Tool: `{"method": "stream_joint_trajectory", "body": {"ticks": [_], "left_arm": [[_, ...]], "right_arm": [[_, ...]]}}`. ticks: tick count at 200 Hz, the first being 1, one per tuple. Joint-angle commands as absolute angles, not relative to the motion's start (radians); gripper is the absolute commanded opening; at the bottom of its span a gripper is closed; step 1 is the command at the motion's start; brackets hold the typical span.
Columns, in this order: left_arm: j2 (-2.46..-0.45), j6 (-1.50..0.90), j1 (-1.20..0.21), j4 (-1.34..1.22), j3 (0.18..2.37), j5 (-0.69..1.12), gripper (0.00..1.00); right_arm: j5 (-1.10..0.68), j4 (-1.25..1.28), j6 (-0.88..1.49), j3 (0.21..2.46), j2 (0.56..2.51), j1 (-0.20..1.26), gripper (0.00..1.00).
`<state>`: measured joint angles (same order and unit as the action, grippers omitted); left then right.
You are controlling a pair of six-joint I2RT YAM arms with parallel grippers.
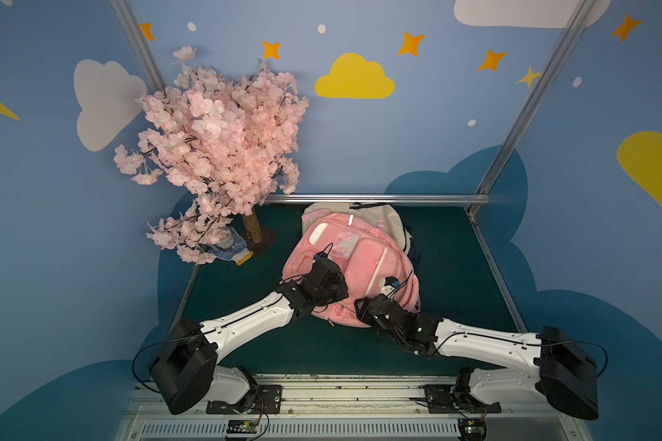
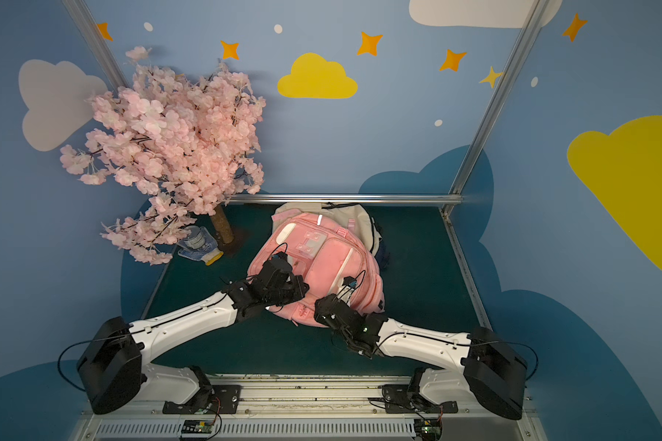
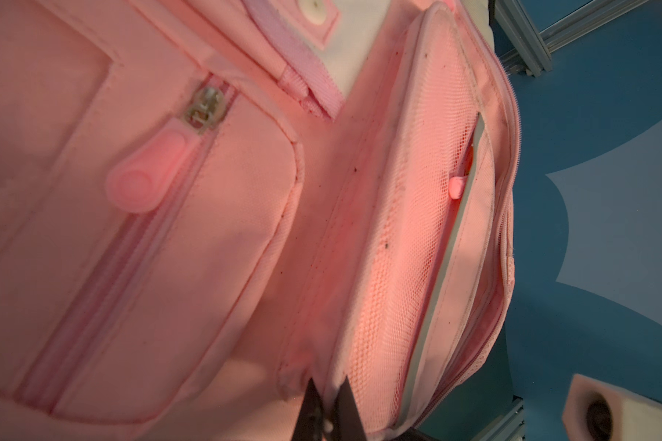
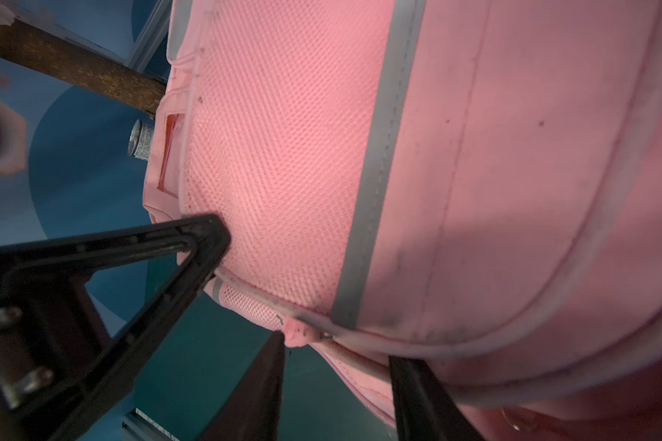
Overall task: Zip up the backpack
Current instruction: Zip the zipper on the backpack.
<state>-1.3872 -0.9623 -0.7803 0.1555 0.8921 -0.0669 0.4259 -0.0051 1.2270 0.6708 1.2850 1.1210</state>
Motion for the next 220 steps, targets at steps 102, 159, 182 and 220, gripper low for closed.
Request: {"method": "stream_joint_trajectory", "body": {"ticks": [102, 159, 182, 220], "left_arm": [[-1.274, -0.988, -0.820, 0.090, 0.846, -0.102, 0.03], [-1.238, -0.971, -0.784, 0.106, 0.820, -0.118, 0.03], [-1.231, -0.966, -0.755, 0.116, 0.810, -0.108, 0.02], [-1.236, -0.902, -0.695, 0.167, 0.823, -0.068, 0.03]], "right_arm": [[0.532, -0.058, 1.206, 0.780, 1.396, 1.125, 0.14], [0.526, -0.150, 1.168, 0.743, 1.348, 1.128, 0.00], [0.544, -0.200, 1.115, 0.757, 1.324, 1.135, 0.00], [0.550, -0.328, 1.005, 0.791, 1.288, 1.139, 0.00]]}}
